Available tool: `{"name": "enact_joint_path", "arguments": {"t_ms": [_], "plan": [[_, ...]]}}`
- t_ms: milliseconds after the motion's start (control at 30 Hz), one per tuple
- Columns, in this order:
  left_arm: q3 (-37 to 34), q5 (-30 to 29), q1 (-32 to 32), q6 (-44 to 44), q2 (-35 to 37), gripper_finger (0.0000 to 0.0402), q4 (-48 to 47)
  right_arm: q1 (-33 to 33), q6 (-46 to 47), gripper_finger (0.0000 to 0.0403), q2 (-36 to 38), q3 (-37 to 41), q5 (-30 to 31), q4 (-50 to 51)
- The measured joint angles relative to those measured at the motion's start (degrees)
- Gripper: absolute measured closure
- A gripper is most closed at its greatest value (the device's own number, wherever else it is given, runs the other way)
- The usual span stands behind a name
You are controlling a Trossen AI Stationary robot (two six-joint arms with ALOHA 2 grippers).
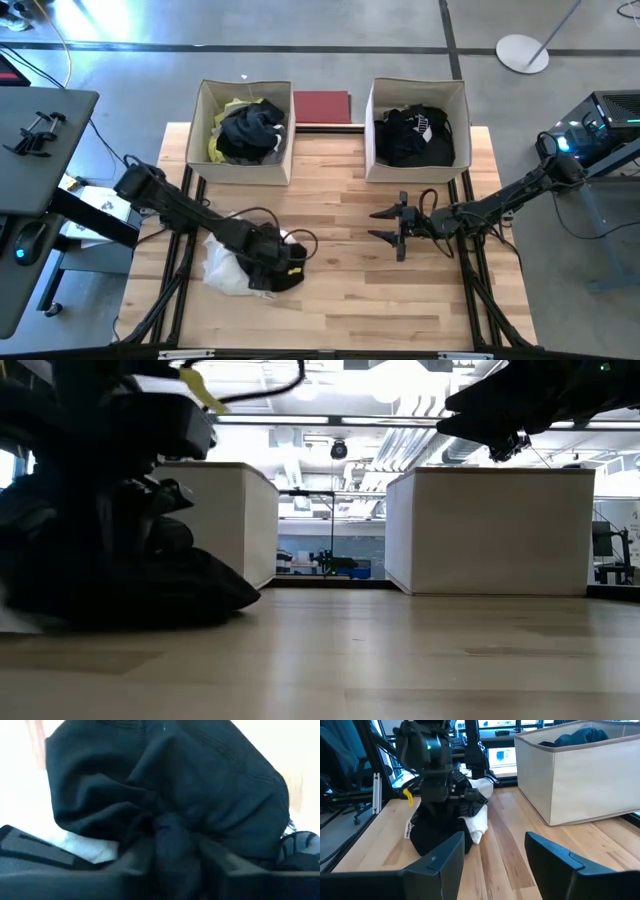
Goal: Sort clothes
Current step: Put the black boxers into the left brown laundry organizer
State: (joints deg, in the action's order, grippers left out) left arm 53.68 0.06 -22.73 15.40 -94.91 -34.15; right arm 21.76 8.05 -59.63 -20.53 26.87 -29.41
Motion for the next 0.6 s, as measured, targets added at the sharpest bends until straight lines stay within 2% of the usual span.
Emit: {"name": "enact_joint_path", "arguments": {"t_ms": [67,100,167,333,400,500,600], "plan": [[2.23,0.59,0.09,0.11,-1.30,0.0368,-3.13,0.00,-0.02,0.0206,0.01,0.00,0.08,0.02],[3.70,0.55,0.32,0.81,-1.64,0.0383,-5.25,0.00,-0.02,0.0206,0.00,0.00,0.09,0.01],[7.36,-1.59,0.32,1.31,-1.85,0.0384,-9.80,0.00,-0.01,0.0206,-0.01,0.00,0.19,0.00],[20.55,-10.72,-0.92,-4.22,0.29,0.0396,-15.60,0.00,0.05,0.0206,-0.01,0.00,0.35,-0.08],[26.06,-16.03,-1.81,-7.10,1.25,0.0396,-17.11,0.00,0.05,0.0206,0.00,0.00,0.36,-0.34],[33.10,-27.14,-3.36,-13.75,3.61,0.0398,-18.75,0.00,0.05,0.0206,-0.01,0.00,0.37,-0.39],[37.72,-44.14,-4.09,-21.10,6.10,0.0399,-18.93,0.00,0.05,0.0206,-0.01,0.00,0.44,-0.38]]}}
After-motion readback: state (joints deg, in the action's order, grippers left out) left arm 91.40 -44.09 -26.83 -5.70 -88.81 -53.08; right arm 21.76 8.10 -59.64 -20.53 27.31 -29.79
